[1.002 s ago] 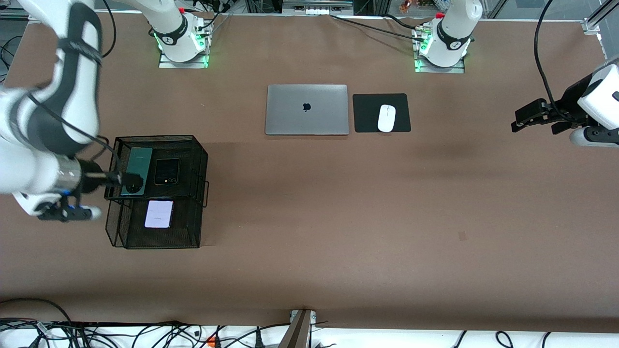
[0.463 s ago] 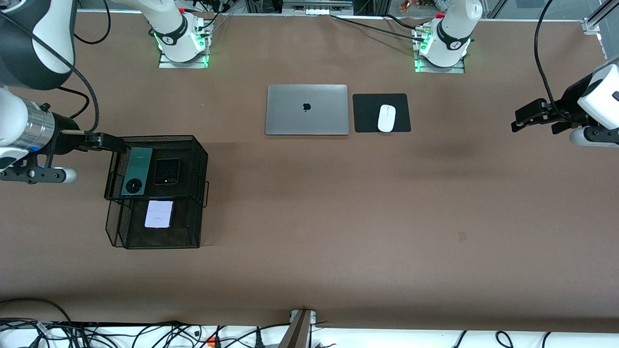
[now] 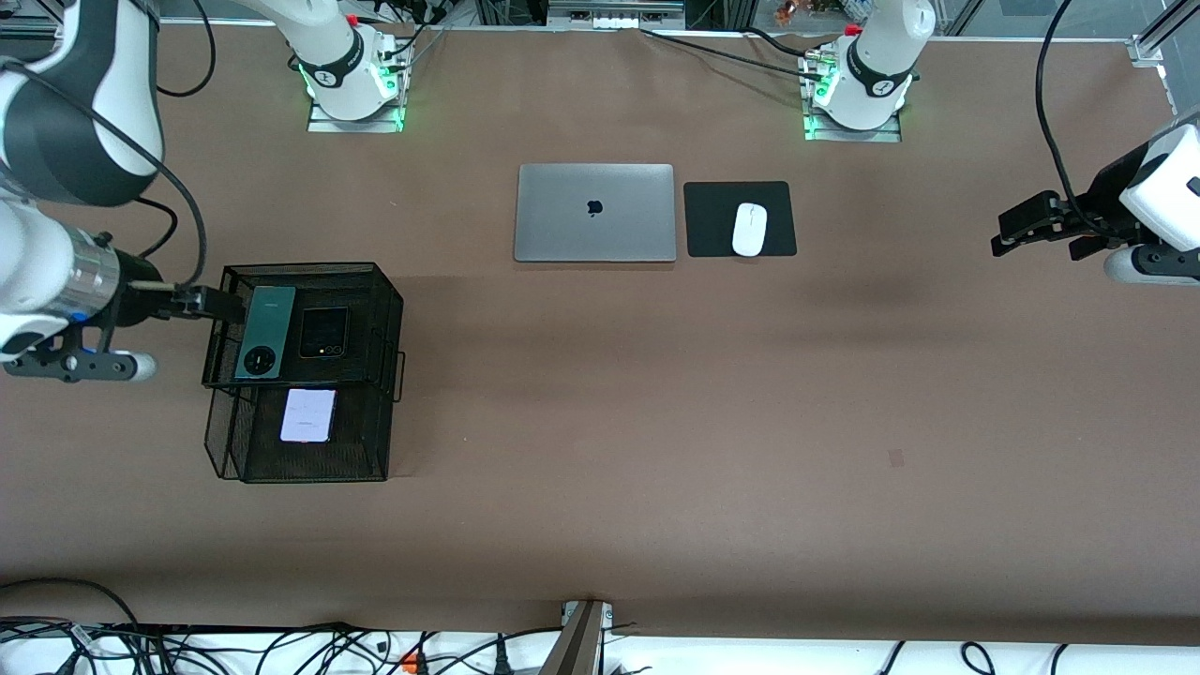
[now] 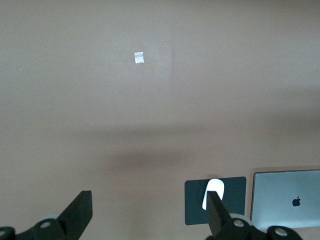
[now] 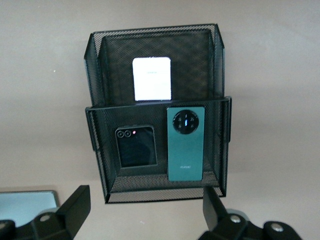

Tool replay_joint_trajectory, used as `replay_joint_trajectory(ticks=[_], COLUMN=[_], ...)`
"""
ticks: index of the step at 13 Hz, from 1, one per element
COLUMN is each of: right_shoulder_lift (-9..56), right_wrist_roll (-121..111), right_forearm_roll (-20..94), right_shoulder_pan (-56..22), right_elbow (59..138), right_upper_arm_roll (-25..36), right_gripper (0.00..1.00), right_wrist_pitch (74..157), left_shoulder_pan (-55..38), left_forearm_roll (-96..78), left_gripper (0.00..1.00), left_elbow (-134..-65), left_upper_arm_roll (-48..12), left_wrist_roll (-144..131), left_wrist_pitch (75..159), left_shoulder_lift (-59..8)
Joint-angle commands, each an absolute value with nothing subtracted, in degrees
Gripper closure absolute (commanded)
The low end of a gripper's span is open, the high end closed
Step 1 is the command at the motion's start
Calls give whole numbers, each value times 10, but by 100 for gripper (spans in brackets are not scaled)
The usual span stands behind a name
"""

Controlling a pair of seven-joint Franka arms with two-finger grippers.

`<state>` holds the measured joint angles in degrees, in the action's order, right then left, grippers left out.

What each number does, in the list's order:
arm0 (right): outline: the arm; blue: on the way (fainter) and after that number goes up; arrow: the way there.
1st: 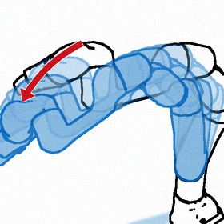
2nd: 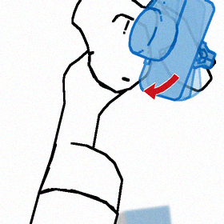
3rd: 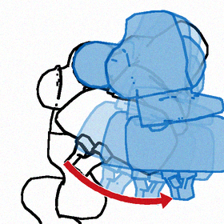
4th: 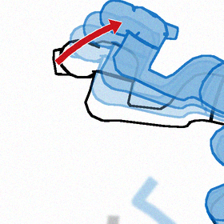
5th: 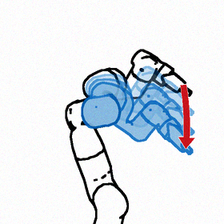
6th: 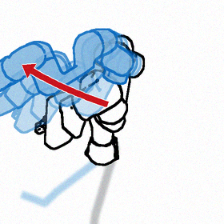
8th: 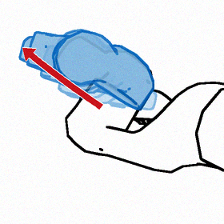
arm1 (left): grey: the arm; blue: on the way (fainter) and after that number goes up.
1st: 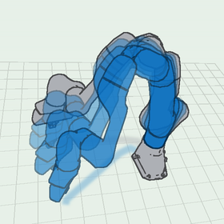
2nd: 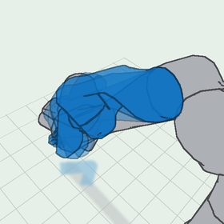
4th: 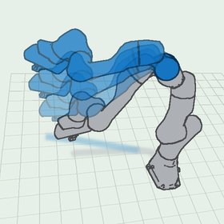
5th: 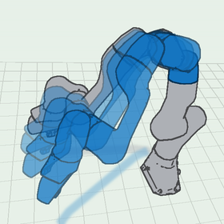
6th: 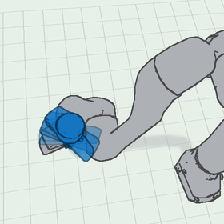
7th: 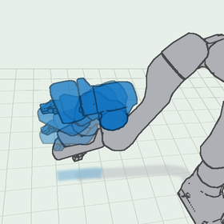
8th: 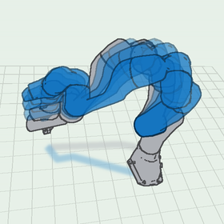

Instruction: Place phones with both arms

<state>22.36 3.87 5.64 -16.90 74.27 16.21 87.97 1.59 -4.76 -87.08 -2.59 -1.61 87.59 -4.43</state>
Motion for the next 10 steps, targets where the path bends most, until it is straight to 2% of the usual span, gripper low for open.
replay_joint_trajectory(ticks=[1, 2, 4, 7, 10], right_shoulder_lift=[164, 141, 108, 106, 106], right_wrist_roll=[61, 62, 73, 96, 102], right_forearm_roll=[5, -7, -18, -14, -13], right_shoulder_pan=[-15, 20, 29, 33, 33], right_elbow=[813, 856, 916, 910, 909], right_upper_arm_roll=[-20, -62, -74, -76, -78], right_gripper=[1, 1, 1, 0, 0], right_wrist_pitch=[938, 986, 1022, 981, 978], left_shoulder_pan=[21, 21, 21, 20, 21], left_forearm_roll=[-44, -44, -44, -44, -44], left_gripper=[0, 0, 0, 0, 0], left_elbow=[-877, -877, -877, -877, -877], left_upper_arm_roll=[-31, -31, -31, -31, -31], left_wrist_roll=[-12, -12, -12, -12, -12], left_wrist_pitch=[872, 872, 868, 868, 868], left_shoulder_lift=[-34, -34, -34, -34, -34])
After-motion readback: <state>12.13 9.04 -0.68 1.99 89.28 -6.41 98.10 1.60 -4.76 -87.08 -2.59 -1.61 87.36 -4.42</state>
